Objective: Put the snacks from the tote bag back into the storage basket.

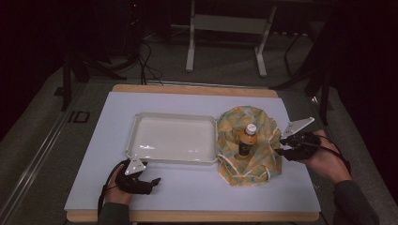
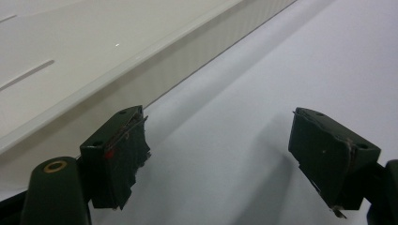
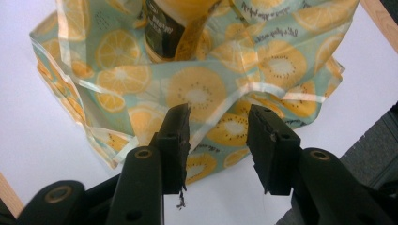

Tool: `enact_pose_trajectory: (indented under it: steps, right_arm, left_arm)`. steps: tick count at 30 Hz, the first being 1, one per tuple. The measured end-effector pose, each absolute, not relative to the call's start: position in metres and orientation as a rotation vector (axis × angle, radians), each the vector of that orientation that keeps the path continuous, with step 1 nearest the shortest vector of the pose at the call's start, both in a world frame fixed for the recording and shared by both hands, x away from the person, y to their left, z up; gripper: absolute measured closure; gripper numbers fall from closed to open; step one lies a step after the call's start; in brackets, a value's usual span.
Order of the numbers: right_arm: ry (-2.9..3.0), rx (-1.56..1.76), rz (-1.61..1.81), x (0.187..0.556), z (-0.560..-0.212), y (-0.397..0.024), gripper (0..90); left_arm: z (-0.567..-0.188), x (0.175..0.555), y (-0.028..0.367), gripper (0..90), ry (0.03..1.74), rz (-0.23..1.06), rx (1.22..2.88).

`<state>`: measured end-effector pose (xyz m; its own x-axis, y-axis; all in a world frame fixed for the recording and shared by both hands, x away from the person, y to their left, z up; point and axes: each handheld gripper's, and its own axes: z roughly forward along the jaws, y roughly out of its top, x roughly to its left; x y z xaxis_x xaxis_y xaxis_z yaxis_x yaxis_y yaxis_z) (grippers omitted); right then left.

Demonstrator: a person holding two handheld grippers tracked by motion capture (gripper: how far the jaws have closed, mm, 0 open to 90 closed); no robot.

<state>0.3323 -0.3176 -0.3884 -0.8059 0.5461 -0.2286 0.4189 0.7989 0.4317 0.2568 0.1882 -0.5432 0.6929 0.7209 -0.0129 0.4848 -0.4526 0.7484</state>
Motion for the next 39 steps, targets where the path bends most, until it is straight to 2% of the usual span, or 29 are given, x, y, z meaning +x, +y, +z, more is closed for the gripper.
enact_pose_trajectory:
  steps: [39]
  right_arm:
    - [2.673,0.654,0.603,0.354,-0.363,-0.288,57.3]
  left_arm:
    - [-0.543,0.257,0.188,19.5,0.916,0.394,2.147]
